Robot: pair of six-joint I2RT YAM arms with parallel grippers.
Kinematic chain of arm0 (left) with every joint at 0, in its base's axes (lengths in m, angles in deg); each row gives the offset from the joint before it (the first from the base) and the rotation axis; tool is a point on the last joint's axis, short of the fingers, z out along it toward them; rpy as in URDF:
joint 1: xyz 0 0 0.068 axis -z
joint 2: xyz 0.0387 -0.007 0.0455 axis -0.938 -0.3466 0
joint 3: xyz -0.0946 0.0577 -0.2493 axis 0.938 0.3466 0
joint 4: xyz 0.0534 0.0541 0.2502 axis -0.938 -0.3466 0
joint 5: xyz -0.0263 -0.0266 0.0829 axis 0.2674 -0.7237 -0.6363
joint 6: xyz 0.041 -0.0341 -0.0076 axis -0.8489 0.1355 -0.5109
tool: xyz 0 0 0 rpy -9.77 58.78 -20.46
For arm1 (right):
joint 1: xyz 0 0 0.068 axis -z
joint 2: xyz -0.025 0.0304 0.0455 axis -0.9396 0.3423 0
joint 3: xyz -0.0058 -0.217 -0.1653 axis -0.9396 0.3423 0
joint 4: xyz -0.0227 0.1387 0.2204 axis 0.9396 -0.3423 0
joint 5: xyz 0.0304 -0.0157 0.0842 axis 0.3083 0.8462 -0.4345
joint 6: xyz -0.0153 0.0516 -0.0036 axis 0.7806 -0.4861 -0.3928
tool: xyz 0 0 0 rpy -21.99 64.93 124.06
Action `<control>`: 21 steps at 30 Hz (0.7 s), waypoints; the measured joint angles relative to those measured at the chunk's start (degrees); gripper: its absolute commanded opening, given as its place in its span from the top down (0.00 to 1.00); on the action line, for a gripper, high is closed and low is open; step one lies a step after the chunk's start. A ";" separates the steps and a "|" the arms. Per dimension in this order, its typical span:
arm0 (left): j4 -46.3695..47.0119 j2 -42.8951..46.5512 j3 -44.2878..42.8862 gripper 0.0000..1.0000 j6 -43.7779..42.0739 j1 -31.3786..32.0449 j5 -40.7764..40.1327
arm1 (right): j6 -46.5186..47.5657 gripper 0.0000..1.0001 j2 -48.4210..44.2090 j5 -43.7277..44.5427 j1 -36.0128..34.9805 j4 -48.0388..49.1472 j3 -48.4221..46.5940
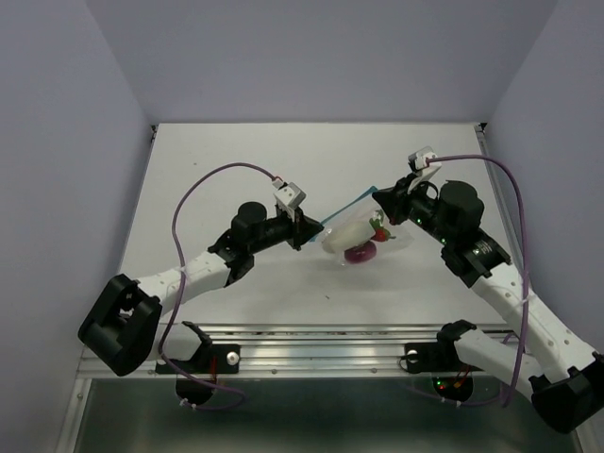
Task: Place the food in the zip-top bag and seal the zipper
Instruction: Zip the zipper food storage bag at the center of the board, then place the zipper food storage bag at the center of the board.
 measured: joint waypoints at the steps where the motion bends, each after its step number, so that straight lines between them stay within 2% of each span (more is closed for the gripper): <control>1: -0.20 -0.35 0.00 1.00 0.85 -0.07 -1.16 | 0.00 0.99 0.31 0.76 0.00 -0.02 -0.22; 11: -5.44 -2.93 -0.74 1.00 7.78 -0.22 -9.25 | 0.28 0.99 3.19 7.65 -0.35 -1.03 -1.62; 17: -8.90 -1.97 -0.90 1.00 9.42 -0.31 -10.49 | 1.68 0.99 5.16 4.57 -0.33 -0.70 -1.88; 21: -13.44 -1.97 -1.42 1.00 9.51 -1.05 -10.49 | 1.05 0.99 10.40 1.09 -0.22 1.64 -2.71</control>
